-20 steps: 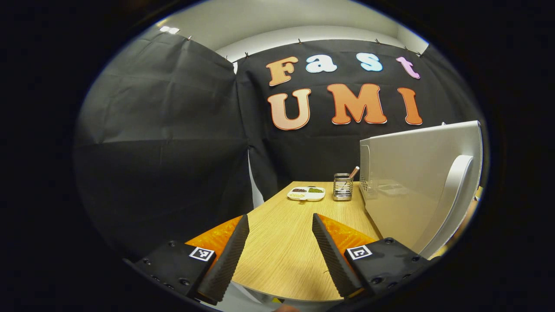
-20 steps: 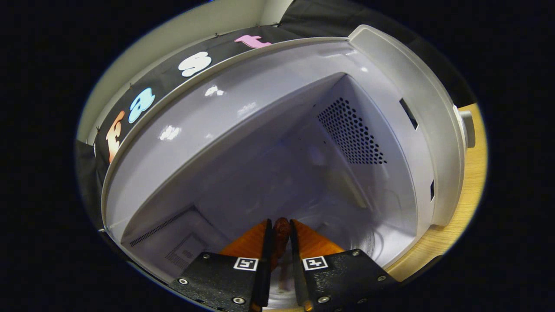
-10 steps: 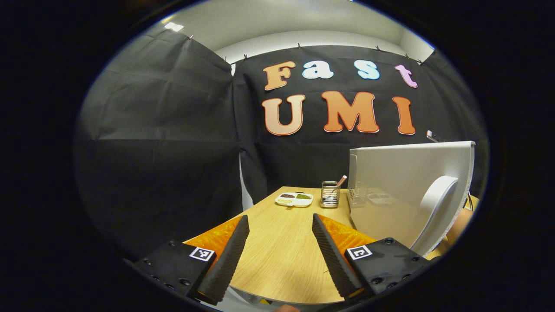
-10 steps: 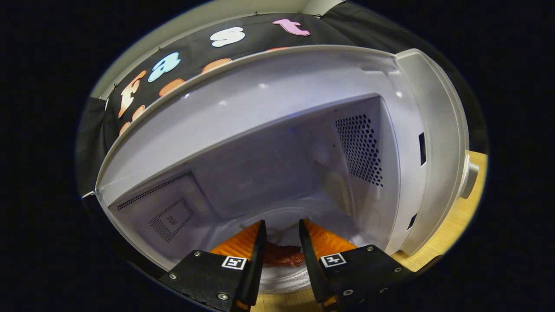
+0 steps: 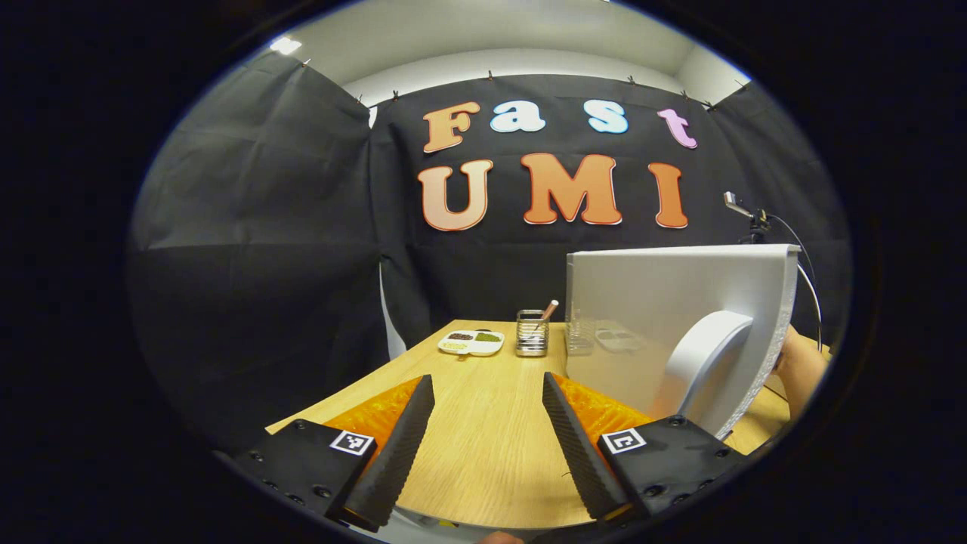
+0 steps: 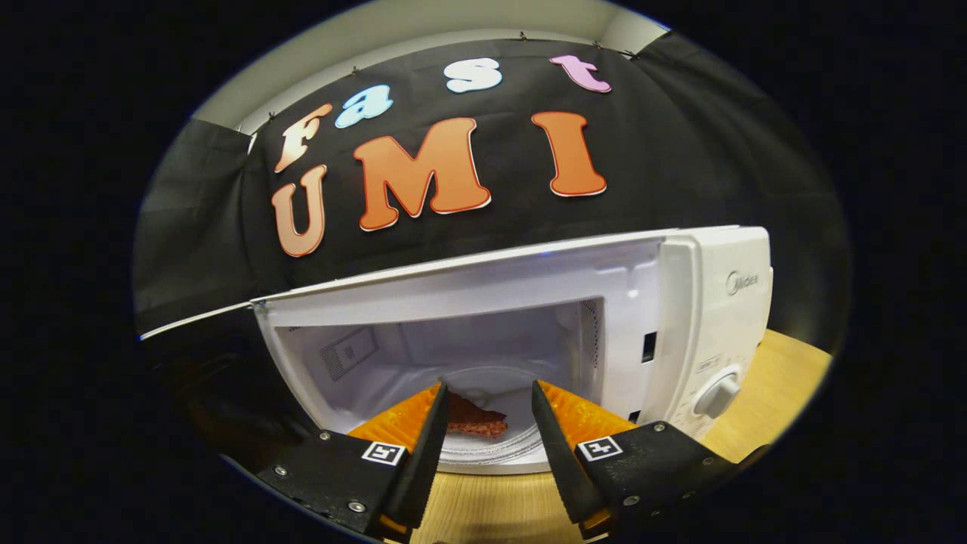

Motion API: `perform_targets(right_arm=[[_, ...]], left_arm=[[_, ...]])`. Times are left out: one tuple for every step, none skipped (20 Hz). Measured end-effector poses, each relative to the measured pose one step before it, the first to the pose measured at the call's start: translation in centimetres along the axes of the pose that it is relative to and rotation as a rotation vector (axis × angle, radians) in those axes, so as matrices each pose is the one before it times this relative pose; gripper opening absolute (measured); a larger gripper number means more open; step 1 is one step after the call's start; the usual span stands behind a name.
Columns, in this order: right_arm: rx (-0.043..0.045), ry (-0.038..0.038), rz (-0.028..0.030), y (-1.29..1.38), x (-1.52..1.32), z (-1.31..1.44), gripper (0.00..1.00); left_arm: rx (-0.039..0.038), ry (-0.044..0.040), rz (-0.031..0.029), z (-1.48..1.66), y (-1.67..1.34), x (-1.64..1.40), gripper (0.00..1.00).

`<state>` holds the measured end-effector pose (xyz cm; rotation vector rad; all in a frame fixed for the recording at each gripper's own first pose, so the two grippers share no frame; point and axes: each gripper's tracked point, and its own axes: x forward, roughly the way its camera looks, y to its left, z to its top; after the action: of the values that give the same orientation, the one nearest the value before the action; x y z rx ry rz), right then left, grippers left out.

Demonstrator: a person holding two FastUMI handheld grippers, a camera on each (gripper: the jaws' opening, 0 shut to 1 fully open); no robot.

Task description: Open the microwave oven with the left hand, put the food in, and close the microwave oven.

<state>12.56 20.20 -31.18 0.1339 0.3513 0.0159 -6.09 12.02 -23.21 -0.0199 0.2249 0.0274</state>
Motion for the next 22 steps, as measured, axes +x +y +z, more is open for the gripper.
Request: perform_targets(right_arm=[[-0.01704,-0.01537,0.01535,-0.263,-1.188,0.904,0.7],[-0.02339,-0.02132,0.01465,-0.284,-0.971,1.037,0.71],[-0.02424,-0.0273,0.01167,-0.322,-1.038,1.254,0.73],[-0.02188,-0.02339,0.01193,-0.448,-1.11,1.153,0.74],[-0.01496,-0.02578,0.00754,-0.612,-1.061,1.113,0.77],[-0.01144,-0.01983,0.00408,-0.699,-0.972,1.099,0.78],[-0.00559,-0.01993,-0.00187,-0.856,-0.855,1.018,0.81],[-0.00345,-0.01316,-0.00117,-0.888,-0.908,0.829,0.82],[-0.00047,-0.0097,0.00016,-0.871,-0.705,0.723,0.83],[-0.00277,-0.00219,0.00421,-0.79,-0.794,0.363,0.83],[-0.00132,0.00208,0.00022,-0.797,-0.64,0.259,0.83],[-0.00611,0.00216,0.00082,-0.853,-0.533,0.241,0.84],[-0.00757,0.00124,-0.00431,-0.73,-0.581,0.187,0.85],[-0.00915,0.00086,-0.00815,-0.842,-0.521,0.25,0.86],[-0.00942,-0.00177,-0.00854,-0.723,-0.444,0.253,0.86],[-0.00848,0.00018,-0.008,-0.693,-0.282,0.129,0.86],[-0.0062,-0.00185,-0.00513,-0.607,-0.431,0.133,0.86],[-0.00594,-0.00374,-0.00494,-0.621,-0.382,0.158,0.87],[-0.0054,-0.00846,-0.00187,-0.508,-0.323,0.171,0.86],[-0.00283,-0.01307,-0.00433,-0.538,-0.264,0.181,0.86],[-0.00193,0.00259,-0.00812,-0.631,-0.161,-0.191,0.86],[0.00129,0.00763,-0.00362,-0.521,-0.267,-0.492,0.87]], left_arm=[[0.00784,-0.00358,-0.00332,0.036,-0.463,0.035,0.9],[0.00416,-0.00176,-0.01115,0.173,-0.564,-0.127,0.9],[-0.00036,-0.00209,-0.01367,0.181,-0.704,-0.069,0.9],[-0.00255,-0.00548,-0.01786,0.241,-0.812,-0.02,0.9],[-0.00327,-0.00384,-0.02283,0.185,-1.009,-0.087,0.9],[-0.0015,-0.00773,-0.01517,0.288,-0.844,0.084,0.9],[-0.0003,-0.00401,-0.01822,0.092,-0.834,0.249,0.94],[0.00069,-0.00096,-0.01774,0.075,-0.927,0.188,0.9],[0.00306,-0.0004,-0.01825,0.048,-1.095,0.306,0.94],[0.00458,-0.00131,-0.0159,0.197,-0.895,0.27,0.9],[0.00314,-0.00006,-0.01748,0.064,-1.004,0.234,0.9],[-0.00004,-0.00065,-0.01946,0.0,-0.953,0.244,0.94],[-0.00142,0.00203,-0.02128,-0.056,-1.092,0.217,0.9],[-0.00072,0.0025,-0.02208,-0.058,-0.975,0.244,0.9],[0.00025,0.00161,-0.02094,-0.085,-0.96,0.254,0.9],[0.00145,0.00599,-0.02196,0.103,-0.966,0.324,0.9],[0.00455,0.00529,-0.01708,-0.273,-0.956,0.514,0.9],[0.00612,0.00752,-0.02015,-0.197,-0.927,0.414,0.92],[0.00484,0.00393,-0.01403,0.063,-1.065,0.591,0.8],[0.0008,0.00957,-0.01892,-0.092,-0.852,0.421,0.76],[-0.00274,-0.00262,-0.01412,-0.008,-1.027,0.714,0.63],[-0.00401,0.00319,-0.02078,0.067,-0.912,0.706,0.5]])
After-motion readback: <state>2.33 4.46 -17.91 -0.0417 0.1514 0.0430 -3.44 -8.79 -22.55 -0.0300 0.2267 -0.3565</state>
